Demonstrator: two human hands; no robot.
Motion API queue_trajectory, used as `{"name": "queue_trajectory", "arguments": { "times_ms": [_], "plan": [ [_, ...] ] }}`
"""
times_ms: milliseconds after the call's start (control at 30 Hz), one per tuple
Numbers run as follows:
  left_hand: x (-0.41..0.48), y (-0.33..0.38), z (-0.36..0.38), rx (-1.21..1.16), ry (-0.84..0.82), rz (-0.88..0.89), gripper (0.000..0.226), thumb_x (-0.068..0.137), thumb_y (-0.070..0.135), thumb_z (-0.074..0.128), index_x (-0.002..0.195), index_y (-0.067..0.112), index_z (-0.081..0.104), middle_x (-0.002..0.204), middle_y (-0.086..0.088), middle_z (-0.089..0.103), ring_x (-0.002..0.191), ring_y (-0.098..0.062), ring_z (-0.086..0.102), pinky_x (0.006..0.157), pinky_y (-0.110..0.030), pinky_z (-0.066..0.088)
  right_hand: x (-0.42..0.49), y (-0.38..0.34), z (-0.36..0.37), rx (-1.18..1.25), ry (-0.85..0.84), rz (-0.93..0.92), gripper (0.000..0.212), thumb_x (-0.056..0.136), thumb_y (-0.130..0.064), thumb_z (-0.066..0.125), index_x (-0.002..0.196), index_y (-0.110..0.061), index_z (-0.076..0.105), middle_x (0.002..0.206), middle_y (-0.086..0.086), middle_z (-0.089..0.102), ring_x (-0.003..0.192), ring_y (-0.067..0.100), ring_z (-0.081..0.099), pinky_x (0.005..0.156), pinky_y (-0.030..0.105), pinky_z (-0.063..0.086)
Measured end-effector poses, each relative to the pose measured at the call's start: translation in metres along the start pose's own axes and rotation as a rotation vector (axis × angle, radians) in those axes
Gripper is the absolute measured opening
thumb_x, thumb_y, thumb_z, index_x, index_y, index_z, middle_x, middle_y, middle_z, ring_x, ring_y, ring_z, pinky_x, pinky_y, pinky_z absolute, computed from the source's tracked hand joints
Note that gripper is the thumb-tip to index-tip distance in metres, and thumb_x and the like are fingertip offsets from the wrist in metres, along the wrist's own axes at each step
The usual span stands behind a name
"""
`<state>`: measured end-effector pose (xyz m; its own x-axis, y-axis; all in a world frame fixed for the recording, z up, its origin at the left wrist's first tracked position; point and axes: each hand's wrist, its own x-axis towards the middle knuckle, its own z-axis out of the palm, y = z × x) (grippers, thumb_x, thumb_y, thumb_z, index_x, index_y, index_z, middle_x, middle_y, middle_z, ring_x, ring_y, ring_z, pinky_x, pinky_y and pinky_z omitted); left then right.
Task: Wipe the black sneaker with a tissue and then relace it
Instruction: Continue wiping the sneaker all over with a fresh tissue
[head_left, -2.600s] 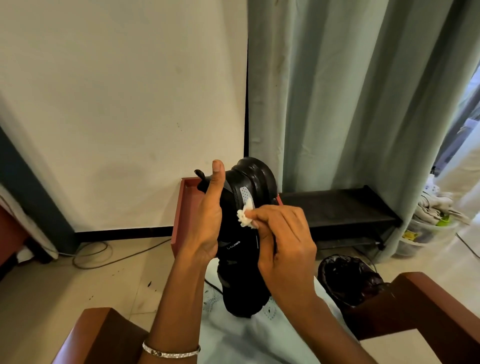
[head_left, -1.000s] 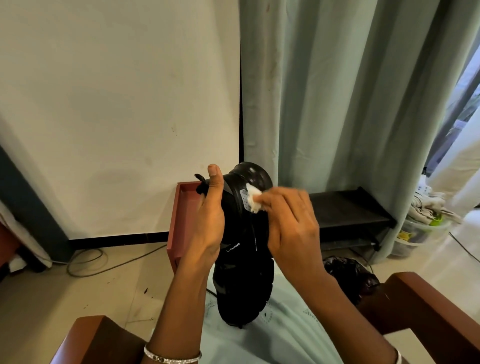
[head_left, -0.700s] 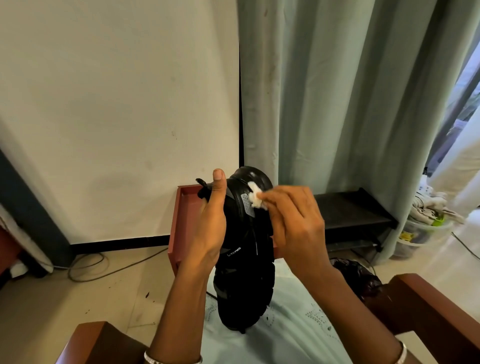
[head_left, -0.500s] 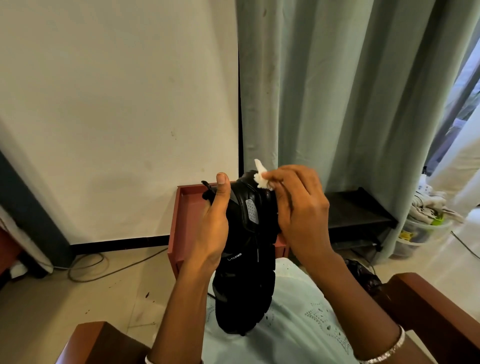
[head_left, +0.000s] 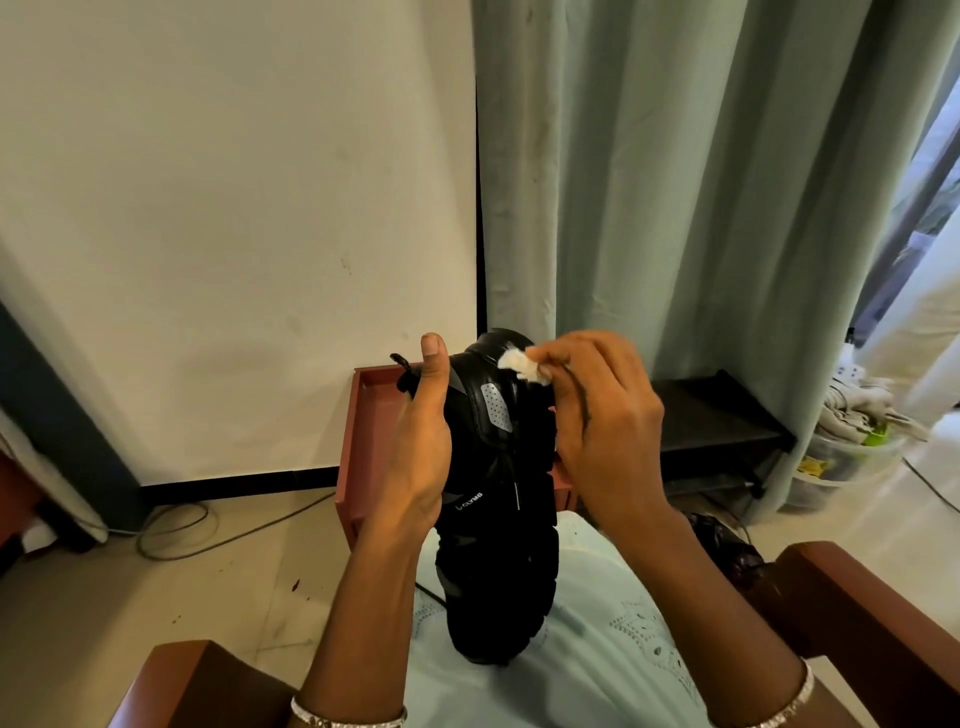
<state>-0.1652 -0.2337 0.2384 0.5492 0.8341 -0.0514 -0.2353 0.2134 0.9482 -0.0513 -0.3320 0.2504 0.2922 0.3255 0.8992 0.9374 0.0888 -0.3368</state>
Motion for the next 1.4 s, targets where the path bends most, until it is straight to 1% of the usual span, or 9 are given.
{"name": "queue_trajectory", "arguments": {
  "times_ms": [200, 333, 400, 567, 700, 967, 1133, 1233, 1400],
  "plan": [
    [0.0, 0.01, -0.009, -0.146, 0.152, -0.022, 0.109, 0.053, 0.097, 0.055, 0.136, 0.027, 0.056, 0.139, -0.007, 0.058, 0.131, -0.029, 0.052, 0.109, -0.054, 0.039, -0.022, -0.006, 0.005, 0.027, -0.104, -0.031, 0.019, 0.097, -0.011, 0.055, 0.097, -0.003, 0.071, 0.1, 0.008, 0.065, 0.095, 0.019, 0.059, 0.086, 0.024, 0.049],
    [-0.005, 0.018, -0.013, -0.222, 0.167, 0.005, 0.086, 0.073, 0.085, 0.047, 0.128, 0.021, 0.063, 0.121, -0.01, 0.07, 0.111, -0.031, 0.067, 0.099, -0.054, 0.05, -0.063, -0.001, 0.002, 0.029, -0.165, -0.032, 0.031, 0.101, -0.024, 0.049, 0.096, -0.004, 0.072, 0.095, 0.007, 0.068, 0.09, 0.02, 0.062, 0.08, 0.032, 0.053],
    [-0.006, 0.018, -0.013, -0.242, 0.146, -0.006, 0.082, 0.078, 0.082, 0.043, 0.125, 0.019, 0.065, 0.117, -0.01, 0.072, 0.107, -0.031, 0.069, 0.096, -0.053, 0.052, -0.066, 0.001, 0.0, 0.025, -0.178, -0.022, 0.023, 0.098, -0.018, 0.054, 0.097, -0.005, 0.072, 0.095, 0.006, 0.068, 0.089, 0.02, 0.062, 0.08, 0.034, 0.053],
    [-0.002, 0.01, -0.006, -0.196, 0.154, -0.066, 0.11, 0.05, 0.096, 0.059, 0.136, 0.028, 0.056, 0.136, -0.007, 0.061, 0.125, -0.031, 0.058, 0.107, -0.055, 0.042, -0.033, 0.0, 0.006, 0.003, -0.119, -0.015, 0.01, 0.092, -0.003, 0.064, 0.099, -0.004, 0.071, 0.098, 0.007, 0.066, 0.093, 0.02, 0.06, 0.086, 0.024, 0.049],
    [0.002, 0.006, -0.004, -0.207, 0.222, -0.063, 0.111, 0.046, 0.098, 0.058, 0.136, 0.032, 0.055, 0.138, -0.004, 0.06, 0.127, -0.029, 0.056, 0.107, -0.055, 0.041, -0.019, -0.003, 0.012, 0.01, -0.08, 0.008, 0.012, 0.095, -0.005, 0.062, 0.102, -0.004, 0.071, 0.103, 0.007, 0.065, 0.097, 0.018, 0.059, 0.089, 0.018, 0.046],
    [-0.009, 0.021, -0.008, -0.265, 0.213, -0.018, 0.076, 0.08, 0.081, 0.041, 0.123, 0.022, 0.066, 0.118, -0.007, 0.071, 0.109, -0.028, 0.068, 0.096, -0.05, 0.052, -0.071, 0.006, -0.001, 0.04, -0.262, 0.071, 0.013, 0.092, -0.01, 0.061, 0.1, -0.009, 0.071, 0.098, 0.0, 0.066, 0.092, 0.016, 0.062, 0.078, 0.034, 0.055],
    [-0.009, 0.017, 0.0, -0.234, 0.196, -0.045, 0.109, 0.05, 0.096, 0.055, 0.135, 0.028, 0.057, 0.135, -0.007, 0.061, 0.126, -0.03, 0.057, 0.105, -0.055, 0.043, -0.049, -0.001, 0.004, 0.112, -0.2, 0.12, 0.011, 0.092, 0.001, 0.065, 0.097, -0.008, 0.069, 0.094, -0.001, 0.065, 0.089, 0.013, 0.06, 0.079, 0.026, 0.051],
    [-0.009, 0.016, 0.001, -0.223, 0.208, -0.05, 0.117, 0.046, 0.099, 0.054, 0.138, 0.028, 0.054, 0.139, -0.006, 0.058, 0.129, -0.028, 0.054, 0.107, -0.053, 0.041, -0.035, -0.008, 0.009, 0.124, -0.166, 0.136, 0.01, 0.093, -0.002, 0.066, 0.099, -0.009, 0.069, 0.096, -0.005, 0.064, 0.089, 0.012, 0.06, 0.079, 0.023, 0.05],
    [-0.013, 0.024, -0.002, -0.242, 0.247, 0.007, 0.083, 0.077, 0.085, 0.042, 0.131, 0.024, 0.061, 0.125, -0.006, 0.067, 0.116, -0.025, 0.064, 0.099, -0.048, 0.051, -0.05, -0.008, 0.009, 0.133, -0.225, 0.112, 0.011, 0.091, -0.003, 0.067, 0.1, -0.01, 0.07, 0.098, -0.004, 0.065, 0.091, 0.009, 0.06, 0.08, 0.022, 0.052]
  ]
}}
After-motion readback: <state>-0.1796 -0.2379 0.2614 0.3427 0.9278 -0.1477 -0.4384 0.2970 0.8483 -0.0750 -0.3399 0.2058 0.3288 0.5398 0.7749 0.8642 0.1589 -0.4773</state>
